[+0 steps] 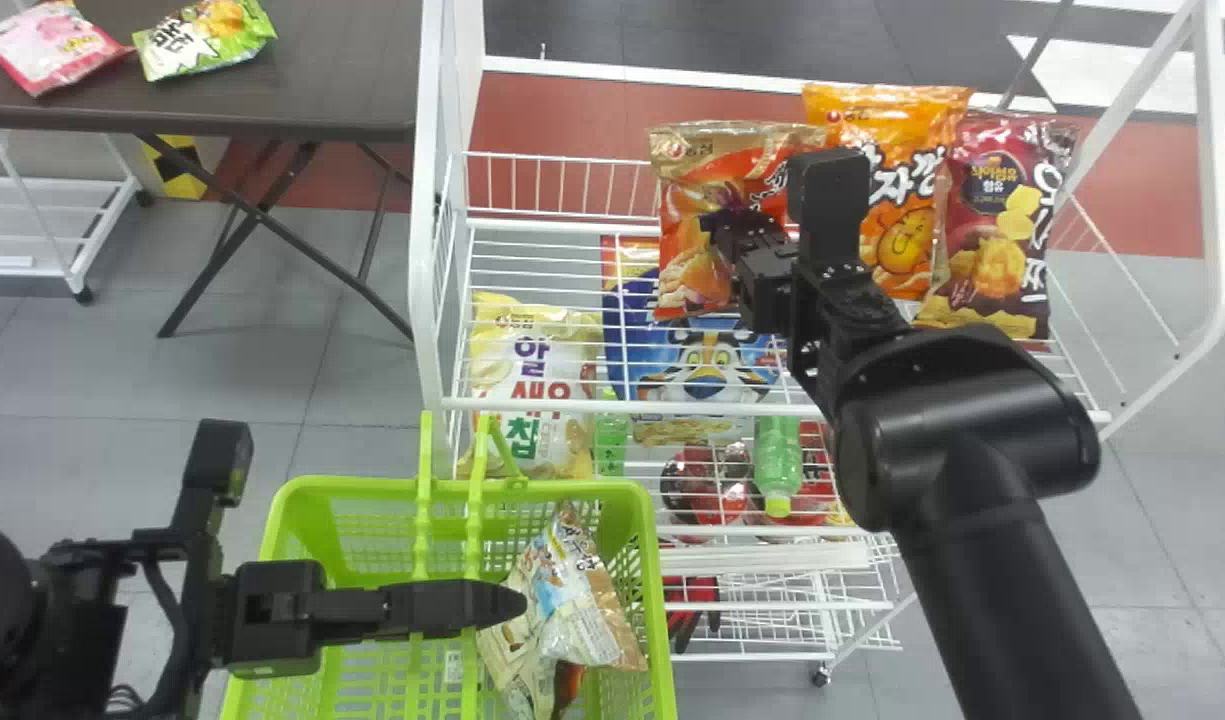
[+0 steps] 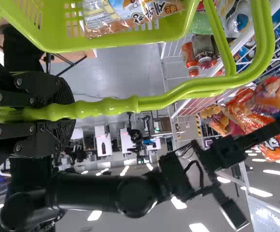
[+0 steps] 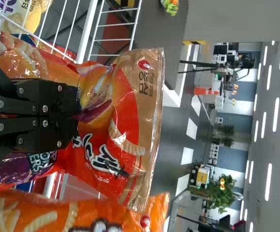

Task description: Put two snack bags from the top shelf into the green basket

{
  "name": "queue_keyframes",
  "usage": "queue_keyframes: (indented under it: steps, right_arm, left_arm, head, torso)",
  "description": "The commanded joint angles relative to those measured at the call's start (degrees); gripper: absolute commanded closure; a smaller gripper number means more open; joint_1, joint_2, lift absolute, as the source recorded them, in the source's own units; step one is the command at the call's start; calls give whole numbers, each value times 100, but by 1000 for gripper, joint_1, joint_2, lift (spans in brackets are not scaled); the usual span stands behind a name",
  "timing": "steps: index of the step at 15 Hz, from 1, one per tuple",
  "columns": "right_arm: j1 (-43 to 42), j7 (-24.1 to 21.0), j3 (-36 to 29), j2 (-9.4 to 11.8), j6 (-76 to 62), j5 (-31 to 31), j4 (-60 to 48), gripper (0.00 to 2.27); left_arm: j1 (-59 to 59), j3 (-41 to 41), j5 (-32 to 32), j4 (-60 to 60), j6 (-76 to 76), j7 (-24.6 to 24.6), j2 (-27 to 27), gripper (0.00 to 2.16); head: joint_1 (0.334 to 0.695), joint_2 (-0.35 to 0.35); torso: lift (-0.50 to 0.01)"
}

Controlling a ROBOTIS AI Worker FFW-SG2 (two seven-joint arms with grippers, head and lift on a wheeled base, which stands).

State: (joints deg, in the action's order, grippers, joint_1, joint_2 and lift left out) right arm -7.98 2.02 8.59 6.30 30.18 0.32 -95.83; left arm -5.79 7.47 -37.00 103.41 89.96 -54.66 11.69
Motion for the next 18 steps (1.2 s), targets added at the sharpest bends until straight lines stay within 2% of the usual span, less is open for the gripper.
queue_keyframes:
  steps: [1,5,7,11,14,18]
  right_arm:
    - [500,-8,-51,73,424,47,-955,2246]
    - [1291,-26,-77,240,1584,38,-2564,2246]
    - [1677,-52,-59,275,2024,30,-3100,2246]
    - [2301,-52,204,486,2762,-94,-3812,2246]
    - [2600,-61,547,671,3359,-190,-4075,2246]
    - [2706,-52,1347,794,3307,-208,-3820,2246]
  left_arm:
    - [-1,0,0,-5,7,-1,-9,2145]
    - [-1,0,0,-23,7,-1,-9,2145]
    - [-9,9,0,-23,7,-1,0,2145]
    - [-89,44,-18,-40,7,-18,-9,2145]
    - [-97,70,-26,-40,7,-27,-9,2145]
    - [-97,62,-26,-49,7,-36,-35,2145]
  head:
    - [695,-129]
    - [695,-139]
    - [695,-146]
    - [695,-149]
    - [695,-129]
    - [695,-88]
  torso:
    - [-1]
    - [-1]
    - [-1]
    - [-1]
    - [-1]
    - [-1]
